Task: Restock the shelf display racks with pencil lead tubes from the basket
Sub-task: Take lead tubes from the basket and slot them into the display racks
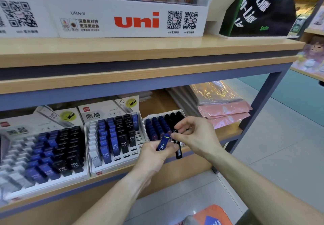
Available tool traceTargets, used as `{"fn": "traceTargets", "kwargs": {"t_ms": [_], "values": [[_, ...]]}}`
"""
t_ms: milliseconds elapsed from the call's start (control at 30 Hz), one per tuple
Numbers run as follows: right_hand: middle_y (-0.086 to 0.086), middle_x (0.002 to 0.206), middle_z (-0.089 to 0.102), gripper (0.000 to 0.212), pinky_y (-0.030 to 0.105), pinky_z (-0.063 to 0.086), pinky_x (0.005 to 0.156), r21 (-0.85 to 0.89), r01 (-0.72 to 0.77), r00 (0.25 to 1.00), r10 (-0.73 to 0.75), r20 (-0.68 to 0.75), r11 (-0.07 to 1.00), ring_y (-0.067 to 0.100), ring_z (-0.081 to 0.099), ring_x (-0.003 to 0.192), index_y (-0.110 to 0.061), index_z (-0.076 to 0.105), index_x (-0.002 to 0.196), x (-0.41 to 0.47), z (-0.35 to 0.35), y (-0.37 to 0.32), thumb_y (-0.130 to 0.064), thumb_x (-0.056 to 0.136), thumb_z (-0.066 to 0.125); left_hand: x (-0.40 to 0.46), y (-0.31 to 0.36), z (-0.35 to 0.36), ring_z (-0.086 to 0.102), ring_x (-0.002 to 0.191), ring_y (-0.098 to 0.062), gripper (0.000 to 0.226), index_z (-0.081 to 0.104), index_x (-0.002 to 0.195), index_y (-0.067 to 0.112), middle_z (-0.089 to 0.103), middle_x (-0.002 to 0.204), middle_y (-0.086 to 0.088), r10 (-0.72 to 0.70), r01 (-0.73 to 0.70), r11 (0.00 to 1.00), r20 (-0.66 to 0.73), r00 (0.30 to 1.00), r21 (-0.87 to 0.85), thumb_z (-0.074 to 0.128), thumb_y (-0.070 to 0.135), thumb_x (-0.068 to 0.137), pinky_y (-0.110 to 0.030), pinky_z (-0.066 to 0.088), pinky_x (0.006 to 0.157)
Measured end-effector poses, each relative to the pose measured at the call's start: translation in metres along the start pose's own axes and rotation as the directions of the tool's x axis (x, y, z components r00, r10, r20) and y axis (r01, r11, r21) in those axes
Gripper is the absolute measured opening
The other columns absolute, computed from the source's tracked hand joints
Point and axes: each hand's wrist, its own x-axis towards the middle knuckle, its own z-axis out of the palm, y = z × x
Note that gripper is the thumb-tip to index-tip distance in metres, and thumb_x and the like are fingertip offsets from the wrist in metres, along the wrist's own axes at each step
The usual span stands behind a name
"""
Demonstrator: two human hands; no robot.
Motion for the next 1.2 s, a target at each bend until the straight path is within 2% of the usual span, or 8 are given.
{"fn": "traceTargets", "kwargs": {"t_ms": [133,200,267,333,433,633,1000,1200], "values": [[-0.011,0.073,0.071,0.018,0.029,0.059,0.069,-0.044,-0.066,0.996,0.063,-0.070,0.997,0.001,0.065,0.063,-0.029,0.072,0.078,0.005,0.003,0.001,-0.030,0.071,0.089,0.002,-0.002,0.003,0.065,0.082,-0.002,0.011,0.080,0.089,0.022,0.075,0.081,0.017,0.005,-0.007,1.000,-0.073,0.997,-0.027,0.081,0.032,0.086,-0.026,0.047,0.078],[-0.013,0.073,0.070,0.017,0.029,0.059,0.070,-0.028,-0.092,0.983,0.086,-0.161,0.995,-0.001,0.065,0.064,-0.030,0.072,0.082,0.009,0.003,0.003,-0.029,0.073,0.086,0.004,-0.004,0.005,0.060,0.070,-0.005,0.010,0.079,0.092,0.022,0.068,0.064,0.019,-0.024,0.015,0.997,-0.122,0.992,-0.070,0.077,0.031,0.089,-0.028,0.044,0.073],[-0.015,0.075,0.069,0.016,0.030,0.059,0.072,-0.039,-0.103,0.968,0.091,-0.233,0.994,-0.001,0.066,0.068,-0.031,0.071,0.085,0.012,0.002,0.006,-0.028,0.075,0.084,0.007,-0.008,0.004,0.042,0.056,-0.010,0.012,0.077,0.098,0.015,0.050,0.049,0.019,-0.100,0.079,0.988,-0.154,0.983,-0.135,0.072,0.025,0.093,-0.028,0.034,0.058],[-0.016,0.075,0.068,0.015,0.033,0.059,0.074,-0.067,-0.111,0.959,0.089,-0.270,0.992,0.001,0.066,0.072,-0.031,0.071,0.085,0.015,0.004,0.010,-0.029,0.077,0.083,0.010,-0.010,0.002,0.032,0.051,-0.012,0.016,0.074,0.104,0.009,0.044,0.052,0.012,-0.197,0.161,0.961,-0.148,0.969,-0.225,0.066,0.018,0.094,-0.028,0.025,0.049],[-0.017,0.074,0.066,0.015,0.033,0.058,0.073,-0.094,-0.127,0.948,0.093,-0.303,0.987,0.002,0.065,0.073,-0.029,0.069,0.084,0.017,0.009,0.017,-0.028,0.078,0.083,0.010,-0.009,0.000,0.026,0.048,-0.012,0.022,0.069,0.109,0.008,0.037,0.059,0.006,-0.279,0.247,0.931,-0.085,0.957,-0.269,0.054,0.015,0.094,-0.028,0.017,0.049],[-0.015,0.074,0.067,0.014,0.028,0.053,0.071,-0.164,-0.143,0.957,0.094,-0.274,0.976,0.010,0.068,0.075,-0.025,0.071,0.084,0.017,0.020,0.022,-0.030,0.077,0.082,0.009,-0.013,0.002,0.027,0.049,-0.013,0.026,0.065,0.114,0.009,0.037,0.059,0.005,-0.318,0.294,0.927,-0.073,0.945,-0.234,0.047,0.014,0.096,-0.026,0.019,0.046],[-0.011,0.070,0.066,0.013,0.033,0.055,0.073,-0.312,-0.045,0.975,-0.026,-0.220,0.949,0.015,0.067,0.075,-0.023,0.069,0.084,0.014,0.030,0.023,-0.024,0.077,0.080,0.008,-0.013,0.002,0.030,0.048,-0.012,0.024,0.065,0.113,0.009,0.040,0.059,0.004,-0.323,0.299,0.927,-0.078,0.943,-0.226,0.047,0.014,0.097,-0.026,0.021,0.047],[-0.008,0.076,0.070,0.015,0.033,0.055,0.073,-0.304,-0.080,0.983,0.024,-0.183,0.949,0.018,0.068,0.080,-0.021,0.074,0.088,0.017,0.032,0.025,-0.029,0.077,0.082,0.007,-0.012,0.001,0.032,0.045,-0.013,0.020,0.056,0.111,0.008,0.044,0.055,0.004,-0.316,0.298,0.919,-0.032,0.948,-0.258,0.045,0.013,0.095,-0.026,0.021,0.046]]}}
